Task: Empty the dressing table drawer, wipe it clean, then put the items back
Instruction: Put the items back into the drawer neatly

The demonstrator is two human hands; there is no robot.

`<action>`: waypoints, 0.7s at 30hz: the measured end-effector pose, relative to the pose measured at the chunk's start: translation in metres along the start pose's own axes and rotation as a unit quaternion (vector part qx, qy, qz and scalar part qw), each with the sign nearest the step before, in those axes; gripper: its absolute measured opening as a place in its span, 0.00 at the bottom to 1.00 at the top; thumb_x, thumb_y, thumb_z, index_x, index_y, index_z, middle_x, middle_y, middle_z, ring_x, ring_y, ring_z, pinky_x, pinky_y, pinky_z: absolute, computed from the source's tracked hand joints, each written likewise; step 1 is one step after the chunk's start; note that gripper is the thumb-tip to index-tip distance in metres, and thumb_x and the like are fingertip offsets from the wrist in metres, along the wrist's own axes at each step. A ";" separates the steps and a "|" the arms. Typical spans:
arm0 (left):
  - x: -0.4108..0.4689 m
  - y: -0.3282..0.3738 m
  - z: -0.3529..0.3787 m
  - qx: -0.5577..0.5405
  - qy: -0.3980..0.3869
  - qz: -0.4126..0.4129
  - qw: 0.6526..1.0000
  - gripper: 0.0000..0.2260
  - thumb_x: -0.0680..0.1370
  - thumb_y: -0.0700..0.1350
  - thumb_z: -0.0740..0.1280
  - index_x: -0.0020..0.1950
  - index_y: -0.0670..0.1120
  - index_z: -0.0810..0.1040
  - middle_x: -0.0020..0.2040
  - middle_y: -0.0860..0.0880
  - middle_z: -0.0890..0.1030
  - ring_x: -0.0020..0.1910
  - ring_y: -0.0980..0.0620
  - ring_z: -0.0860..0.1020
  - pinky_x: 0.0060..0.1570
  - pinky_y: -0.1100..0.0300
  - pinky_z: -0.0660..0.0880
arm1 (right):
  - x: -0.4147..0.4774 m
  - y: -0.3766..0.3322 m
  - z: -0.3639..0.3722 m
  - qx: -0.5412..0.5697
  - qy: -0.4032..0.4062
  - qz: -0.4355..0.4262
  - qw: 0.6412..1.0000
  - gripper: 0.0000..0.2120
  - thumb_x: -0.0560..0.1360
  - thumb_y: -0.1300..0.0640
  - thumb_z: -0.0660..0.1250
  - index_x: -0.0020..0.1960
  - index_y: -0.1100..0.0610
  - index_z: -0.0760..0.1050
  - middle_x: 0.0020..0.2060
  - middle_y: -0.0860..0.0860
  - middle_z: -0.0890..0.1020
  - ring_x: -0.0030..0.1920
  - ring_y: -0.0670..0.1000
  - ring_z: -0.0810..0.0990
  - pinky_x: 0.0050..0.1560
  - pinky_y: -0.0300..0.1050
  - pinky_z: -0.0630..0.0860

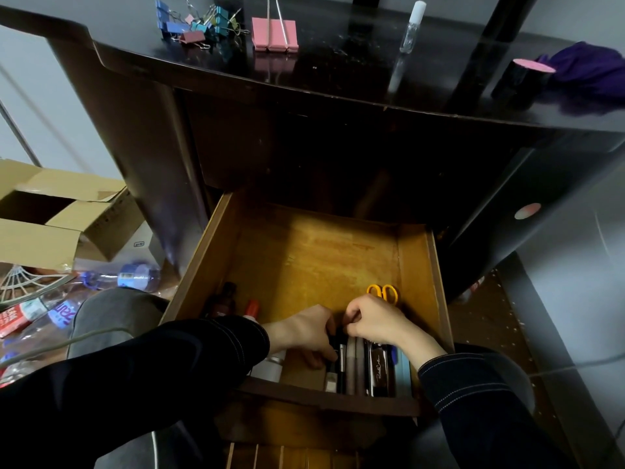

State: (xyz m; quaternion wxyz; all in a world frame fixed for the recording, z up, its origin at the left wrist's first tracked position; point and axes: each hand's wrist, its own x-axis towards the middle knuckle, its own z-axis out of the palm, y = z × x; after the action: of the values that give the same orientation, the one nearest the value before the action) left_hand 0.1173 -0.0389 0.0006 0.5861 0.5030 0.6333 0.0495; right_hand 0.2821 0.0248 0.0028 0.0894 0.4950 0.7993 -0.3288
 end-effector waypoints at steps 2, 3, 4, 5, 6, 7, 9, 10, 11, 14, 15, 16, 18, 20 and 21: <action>-0.001 0.001 -0.002 0.000 -0.004 -0.003 1.000 0.20 0.74 0.35 0.75 0.61 0.43 0.71 0.53 0.39 0.80 0.39 0.43 0.85 0.43 0.47 0.84 | -0.001 -0.001 -0.001 0.000 0.002 -0.001 1.000 0.02 0.71 0.52 0.71 0.42 0.49 0.80 0.38 0.49 0.84 0.41 0.52 0.83 0.36 0.48 0.75; -0.002 0.002 -0.003 0.002 -0.004 -0.005 1.000 0.21 0.74 0.36 0.76 0.63 0.43 0.71 0.53 0.39 0.80 0.41 0.42 0.85 0.43 0.47 0.84 | -0.001 -0.002 -0.001 0.003 0.005 -0.001 1.000 0.01 0.71 0.51 0.71 0.42 0.48 0.80 0.39 0.48 0.84 0.41 0.51 0.83 0.38 0.49 0.77; -0.002 0.002 -0.005 0.005 0.000 -0.008 1.000 0.22 0.74 0.36 0.76 0.63 0.43 0.71 0.53 0.39 0.80 0.40 0.42 0.85 0.43 0.47 0.84 | -0.001 -0.002 -0.002 0.010 0.010 0.001 1.000 0.01 0.72 0.51 0.71 0.42 0.48 0.80 0.38 0.46 0.84 0.41 0.49 0.83 0.40 0.50 0.79; -0.004 0.002 -0.007 0.009 0.009 -0.008 1.000 0.21 0.74 0.37 0.76 0.62 0.43 0.71 0.53 0.39 0.80 0.38 0.43 0.85 0.41 0.47 0.84 | -0.002 -0.003 -0.002 0.017 0.020 0.002 1.000 0.02 0.72 0.51 0.70 0.42 0.47 0.80 0.38 0.46 0.83 0.41 0.48 0.82 0.42 0.52 0.80; -0.005 0.002 -0.009 0.012 0.024 -0.005 1.000 0.18 0.74 0.37 0.75 0.60 0.43 0.71 0.51 0.39 0.81 0.36 0.44 0.84 0.41 0.47 0.84 | -0.002 -0.003 -0.003 0.024 0.034 0.003 0.999 0.03 0.73 0.50 0.70 0.41 0.47 0.80 0.38 0.45 0.83 0.41 0.47 0.82 0.44 0.52 0.80; -0.007 0.002 -0.012 0.013 0.045 0.001 0.999 0.15 0.75 0.38 0.74 0.58 0.43 0.72 0.49 0.39 0.82 0.34 0.45 0.84 0.41 0.47 0.84 | -0.004 -0.003 -0.004 0.034 0.052 0.004 0.998 0.04 0.74 0.50 0.69 0.41 0.47 0.80 0.38 0.44 0.83 0.42 0.46 0.82 0.45 0.52 0.80; -0.012 0.003 -0.021 0.007 0.092 0.024 0.995 0.10 0.77 0.40 0.72 0.54 0.43 0.73 0.43 0.39 0.83 0.33 0.45 0.83 0.41 0.47 0.84 | -0.009 -0.004 -0.008 0.062 0.088 0.004 0.994 0.04 0.77 0.50 0.68 0.44 0.46 0.81 0.42 0.41 0.84 0.47 0.42 0.81 0.50 0.49 0.81; -0.017 0.005 -0.026 -0.007 0.114 0.038 0.993 0.08 0.78 0.42 0.71 0.53 0.43 0.74 0.42 0.40 0.83 0.32 0.46 0.83 0.40 0.48 0.83 | -0.014 -0.005 -0.012 0.074 0.104 0.002 0.992 0.04 0.78 0.51 0.68 0.46 0.45 0.81 0.45 0.39 0.83 0.50 0.41 0.80 0.53 0.46 0.80; -0.023 0.006 -0.033 -0.031 0.132 0.054 0.989 0.08 0.78 0.43 0.70 0.53 0.42 0.75 0.42 0.39 0.83 0.33 0.46 0.83 0.41 0.47 0.83 | -0.019 -0.007 -0.016 0.079 0.117 -0.004 0.990 0.04 0.79 0.51 0.67 0.47 0.45 0.81 0.47 0.38 0.82 0.53 0.40 0.79 0.55 0.44 0.79; -0.047 0.013 -0.051 -0.137 0.167 0.111 0.970 0.08 0.80 0.43 0.68 0.55 0.39 0.77 0.45 0.37 0.84 0.37 0.44 0.84 0.41 0.47 0.83 | -0.042 -0.025 -0.038 0.065 0.169 -0.041 0.983 0.04 0.81 0.51 0.66 0.51 0.43 0.79 0.47 0.35 0.79 0.54 0.38 0.78 0.52 0.35 0.76; -0.056 0.016 -0.057 -0.173 0.181 0.134 0.959 0.07 0.80 0.43 0.68 0.54 0.39 0.77 0.45 0.37 0.84 0.37 0.44 0.84 0.40 0.48 0.83 | -0.051 -0.036 -0.048 0.054 0.193 -0.060 0.978 0.03 0.81 0.50 0.66 0.52 0.43 0.79 0.46 0.34 0.78 0.53 0.36 0.77 0.49 0.33 0.75; -0.066 0.019 -0.063 -0.209 0.196 0.157 0.945 0.06 0.81 0.42 0.67 0.53 0.39 0.77 0.43 0.38 0.83 0.36 0.44 0.83 0.39 0.49 0.83 | -0.061 -0.049 -0.058 0.043 0.219 -0.082 0.971 0.04 0.81 0.50 0.66 0.53 0.43 0.79 0.46 0.34 0.77 0.51 0.36 0.77 0.48 0.31 0.74; -0.088 0.027 -0.074 -0.283 0.225 0.203 0.910 0.04 0.82 0.41 0.66 0.51 0.40 0.77 0.40 0.40 0.82 0.35 0.44 0.83 0.36 0.52 0.81 | -0.082 -0.080 -0.083 0.035 0.281 -0.139 0.949 0.05 0.81 0.51 0.66 0.54 0.44 0.79 0.44 0.34 0.77 0.48 0.37 0.77 0.46 0.31 0.73; -0.112 0.036 -0.087 -0.354 0.249 0.245 0.868 0.05 0.82 0.42 0.65 0.52 0.40 0.77 0.38 0.43 0.82 0.35 0.45 0.82 0.35 0.54 0.81 | -0.103 -0.116 -0.111 0.066 0.332 -0.203 0.919 0.05 0.80 0.52 0.67 0.53 0.45 0.80 0.41 0.36 0.79 0.45 0.39 0.79 0.45 0.33 0.75; -0.124 0.041 -0.094 -0.379 0.264 0.264 0.847 0.06 0.82 0.43 0.65 0.52 0.40 0.78 0.38 0.43 0.82 0.35 0.45 0.82 0.36 0.54 0.81 | -0.112 -0.134 -0.124 0.090 0.349 -0.233 0.903 0.05 0.80 0.53 0.68 0.52 0.45 0.81 0.40 0.37 0.81 0.43 0.41 0.80 0.42 0.33 0.75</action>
State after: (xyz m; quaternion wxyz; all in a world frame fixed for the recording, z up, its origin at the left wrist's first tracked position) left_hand 0.0426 -0.0554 0.1423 0.5073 0.3574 0.5393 0.5692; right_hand 0.2464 -0.0199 0.2087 -0.3194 0.3835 0.8391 -0.2165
